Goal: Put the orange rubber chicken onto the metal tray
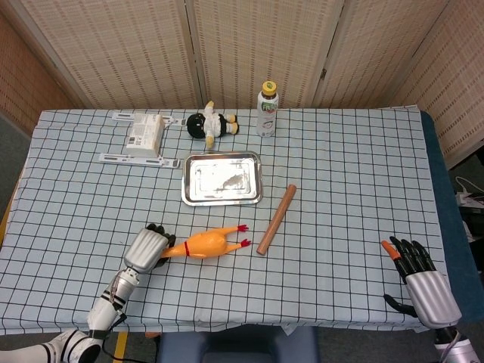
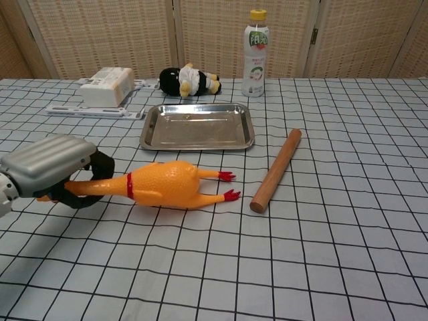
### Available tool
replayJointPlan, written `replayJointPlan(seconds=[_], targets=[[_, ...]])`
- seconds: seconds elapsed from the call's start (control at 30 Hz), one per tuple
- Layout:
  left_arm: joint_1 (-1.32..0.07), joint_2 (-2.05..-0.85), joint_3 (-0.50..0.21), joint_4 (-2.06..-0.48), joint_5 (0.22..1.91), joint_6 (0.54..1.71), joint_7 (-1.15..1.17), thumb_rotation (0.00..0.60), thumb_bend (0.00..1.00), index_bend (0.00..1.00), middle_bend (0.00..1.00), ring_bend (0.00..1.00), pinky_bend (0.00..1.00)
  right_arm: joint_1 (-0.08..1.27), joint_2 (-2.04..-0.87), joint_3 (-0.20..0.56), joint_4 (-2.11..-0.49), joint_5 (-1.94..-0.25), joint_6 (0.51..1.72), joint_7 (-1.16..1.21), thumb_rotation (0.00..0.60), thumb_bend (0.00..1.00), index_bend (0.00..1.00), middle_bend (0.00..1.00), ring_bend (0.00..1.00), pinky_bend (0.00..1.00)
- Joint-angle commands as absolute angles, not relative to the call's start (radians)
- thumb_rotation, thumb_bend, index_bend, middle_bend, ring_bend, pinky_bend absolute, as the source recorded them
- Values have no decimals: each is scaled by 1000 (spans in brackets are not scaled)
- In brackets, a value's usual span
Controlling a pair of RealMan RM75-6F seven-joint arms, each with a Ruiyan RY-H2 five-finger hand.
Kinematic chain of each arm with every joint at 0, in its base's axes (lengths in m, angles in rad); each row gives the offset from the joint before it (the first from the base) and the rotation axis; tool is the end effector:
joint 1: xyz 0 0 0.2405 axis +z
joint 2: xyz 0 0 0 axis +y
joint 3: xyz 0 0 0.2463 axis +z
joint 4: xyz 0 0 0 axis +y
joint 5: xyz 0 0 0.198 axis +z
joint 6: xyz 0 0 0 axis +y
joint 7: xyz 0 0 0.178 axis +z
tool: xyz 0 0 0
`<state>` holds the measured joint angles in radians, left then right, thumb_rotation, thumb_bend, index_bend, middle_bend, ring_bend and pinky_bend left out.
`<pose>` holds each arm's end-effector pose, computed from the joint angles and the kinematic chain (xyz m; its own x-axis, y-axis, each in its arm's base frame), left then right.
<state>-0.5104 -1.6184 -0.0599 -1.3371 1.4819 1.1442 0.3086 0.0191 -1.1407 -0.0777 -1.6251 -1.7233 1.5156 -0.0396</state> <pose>-0.1849 0.3061 -0.0254 0.5502 0.1184 0.8266 0.7733 -0.4457 -0.4509 -0.2774 -0.1645 0.1281 0.4099 -0.1180 0.9045 -0.9058 -0.1697 0.3883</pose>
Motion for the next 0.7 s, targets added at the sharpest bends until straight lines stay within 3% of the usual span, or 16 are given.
replayJointPlan(seconds=[0.03,0.2,0.4,0.57,0.7], targets=[[-495,-1589,-51,-1388,1500,1180,292,600,665,842,642,416,395,37,-1131,-86,-1652,-1754,1503,-28,600,102,0,0,0,0],[-481,-1568,-52,-1455,1507,1213,273,600,685,845,659,448,426,136,-1059,-77,-1792,-1788,1383,-10,600,102,0,0,0,0],[-475,-1538,-45,-1541,1530,1232,229,600,695,847,661,462,435,297,-990,-12,-2014,-1701,1149,-24,600,101,0,0,0,0],[-478,-1514,-52,-1595,1543,1245,263,600,694,847,663,463,437,438,-1020,68,-2118,-1530,952,-29,600,102,0,0,0,0],[-480,-1498,-62,-1640,1535,1246,288,600,693,848,664,463,437,546,-1115,127,-2129,-1356,836,-77,600,101,0,0,0,0]])
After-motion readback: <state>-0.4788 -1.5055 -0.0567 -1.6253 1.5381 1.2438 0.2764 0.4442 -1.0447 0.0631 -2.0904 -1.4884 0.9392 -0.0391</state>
